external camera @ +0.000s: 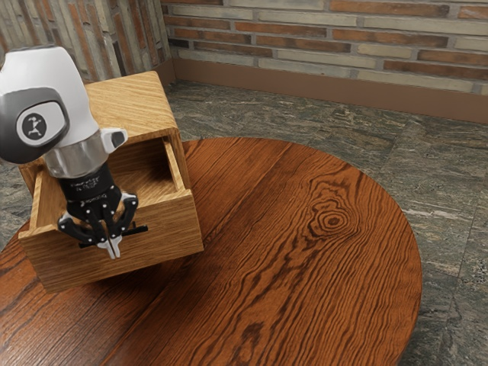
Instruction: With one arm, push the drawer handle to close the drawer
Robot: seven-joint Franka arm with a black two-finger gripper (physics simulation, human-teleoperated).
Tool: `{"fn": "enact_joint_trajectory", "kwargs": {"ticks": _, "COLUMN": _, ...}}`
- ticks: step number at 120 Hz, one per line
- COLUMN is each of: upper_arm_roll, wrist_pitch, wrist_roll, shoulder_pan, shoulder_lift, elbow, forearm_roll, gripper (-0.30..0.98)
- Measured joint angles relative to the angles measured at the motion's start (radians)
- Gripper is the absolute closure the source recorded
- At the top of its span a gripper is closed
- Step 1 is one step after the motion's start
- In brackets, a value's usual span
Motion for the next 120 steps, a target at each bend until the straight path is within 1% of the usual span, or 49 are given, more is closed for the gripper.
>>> {"fn": "enact_joint_trajectory", "kwargs": {"ticks": 18, "upper_arm_roll": -0.048, "wrist_pitch": 0.051, "wrist_roll": -0.012, "shoulder_pan": 0.003, "shoulder_lift": -0.002, "elbow": -0.035, "forearm_roll": -0.008, "gripper": 0.78}}
{"fn": "enact_joint_trajectory", "kwargs": {"ticks": 32, "upper_arm_roll": -0.067, "wrist_pitch": 0.076, "wrist_roll": -0.013, "shoulder_pan": 0.001, "shoulder_lift": -0.006, "elbow": -0.045, "forearm_roll": 0.028, "gripper": 0.78}}
{"fn": "enact_joint_trajectory", "kwargs": {"ticks": 41, "upper_arm_roll": -0.070, "wrist_pitch": 0.089, "wrist_roll": -0.005, "shoulder_pan": 0.000, "shoulder_lift": -0.004, "elbow": -0.048, "forearm_roll": 0.060, "gripper": 0.78}}
{"fn": "enact_joint_trajectory", "kwargs": {"ticks": 52, "upper_arm_roll": -0.071, "wrist_pitch": 0.105, "wrist_roll": 0.009, "shoulder_pan": 0.001, "shoulder_lift": -0.003, "elbow": -0.049, "forearm_roll": 0.081, "gripper": 0.78}}
{"fn": "enact_joint_trajectory", "kwargs": {"ticks": 68, "upper_arm_roll": -0.071, "wrist_pitch": 0.130, "wrist_roll": 0.030, "shoulder_pan": 0.003, "shoulder_lift": 0.007, "elbow": -0.050, "forearm_roll": 0.095, "gripper": 0.79}}
{"fn": "enact_joint_trajectory", "kwargs": {"ticks": 83, "upper_arm_roll": -0.071, "wrist_pitch": 0.159, "wrist_roll": 0.045, "shoulder_pan": 0.007, "shoulder_lift": 0.029, "elbow": -0.048, "forearm_roll": 0.121, "gripper": 0.79}}
{"fn": "enact_joint_trajectory", "kwargs": {"ticks": 120, "upper_arm_roll": -0.067, "wrist_pitch": 0.213, "wrist_roll": 0.073, "shoulder_pan": 0.027, "shoulder_lift": 0.080, "elbow": -0.030, "forearm_roll": 0.153, "gripper": 0.79}}
